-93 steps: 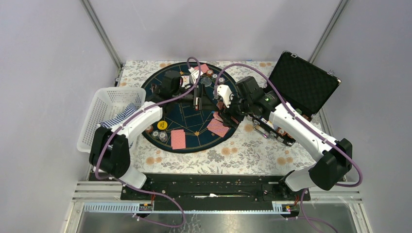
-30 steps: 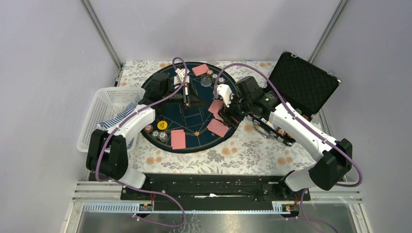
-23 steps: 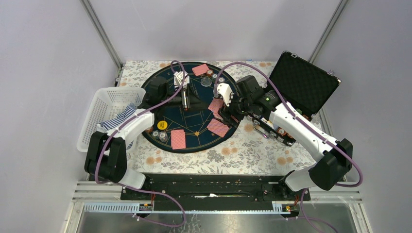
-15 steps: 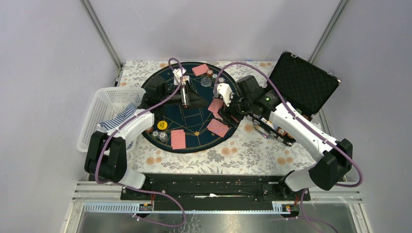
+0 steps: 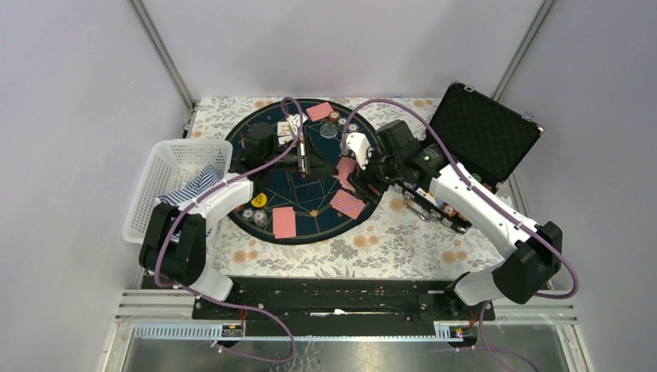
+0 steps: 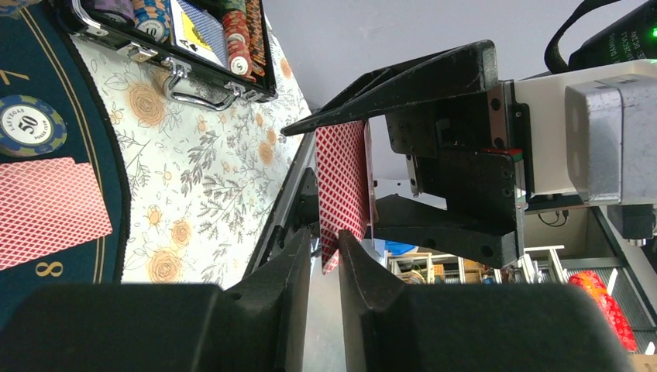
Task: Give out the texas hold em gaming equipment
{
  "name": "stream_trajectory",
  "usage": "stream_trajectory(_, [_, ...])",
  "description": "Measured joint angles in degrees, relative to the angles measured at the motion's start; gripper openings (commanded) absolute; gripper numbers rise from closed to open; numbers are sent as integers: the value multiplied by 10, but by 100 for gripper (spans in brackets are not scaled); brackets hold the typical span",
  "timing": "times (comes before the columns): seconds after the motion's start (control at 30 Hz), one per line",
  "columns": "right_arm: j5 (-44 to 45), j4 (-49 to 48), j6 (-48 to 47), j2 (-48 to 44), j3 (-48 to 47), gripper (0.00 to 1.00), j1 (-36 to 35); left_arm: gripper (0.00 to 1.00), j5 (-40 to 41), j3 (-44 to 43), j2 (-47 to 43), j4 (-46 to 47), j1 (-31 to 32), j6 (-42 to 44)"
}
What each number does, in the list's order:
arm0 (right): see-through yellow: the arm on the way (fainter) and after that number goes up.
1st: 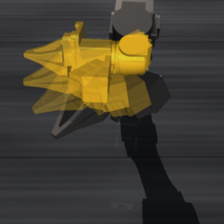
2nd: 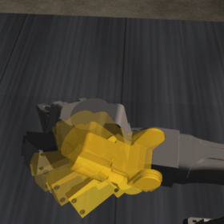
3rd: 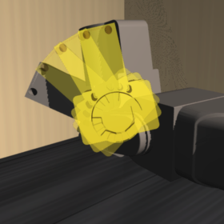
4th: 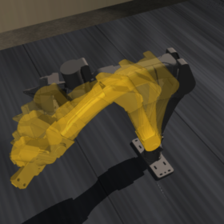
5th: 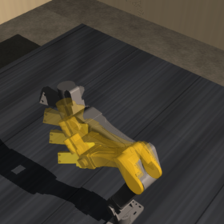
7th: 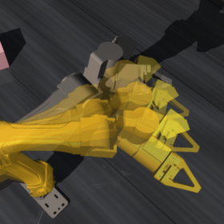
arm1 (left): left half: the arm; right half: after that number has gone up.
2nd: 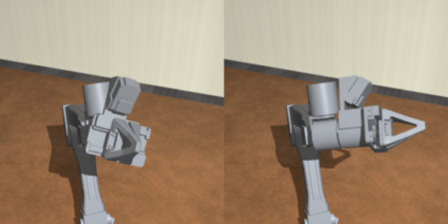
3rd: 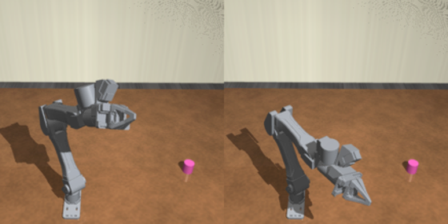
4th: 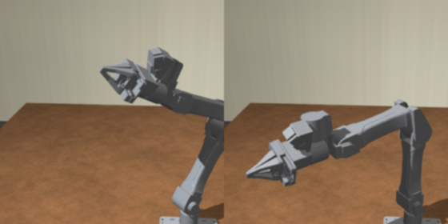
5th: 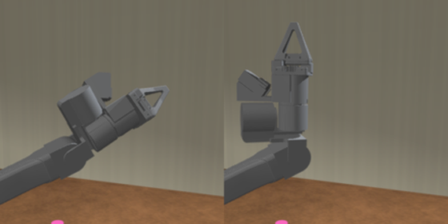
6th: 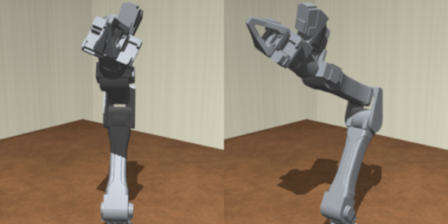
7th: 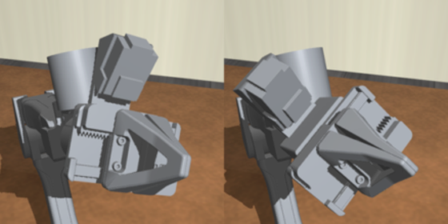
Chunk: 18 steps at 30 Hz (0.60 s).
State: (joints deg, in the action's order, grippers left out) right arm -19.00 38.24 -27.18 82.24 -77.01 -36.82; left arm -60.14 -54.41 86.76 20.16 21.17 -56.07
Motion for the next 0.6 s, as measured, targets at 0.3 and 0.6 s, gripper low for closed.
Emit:
stream_trajectory(0.3, [1, 1, 0, 2, 0, 0, 0, 0, -2, -2, -8, -4, -14, 5])
stream_trajectory(0.6, [1, 0, 0, 2, 0, 0, 0, 0, 54, -2, -74, -100, -141, 59])
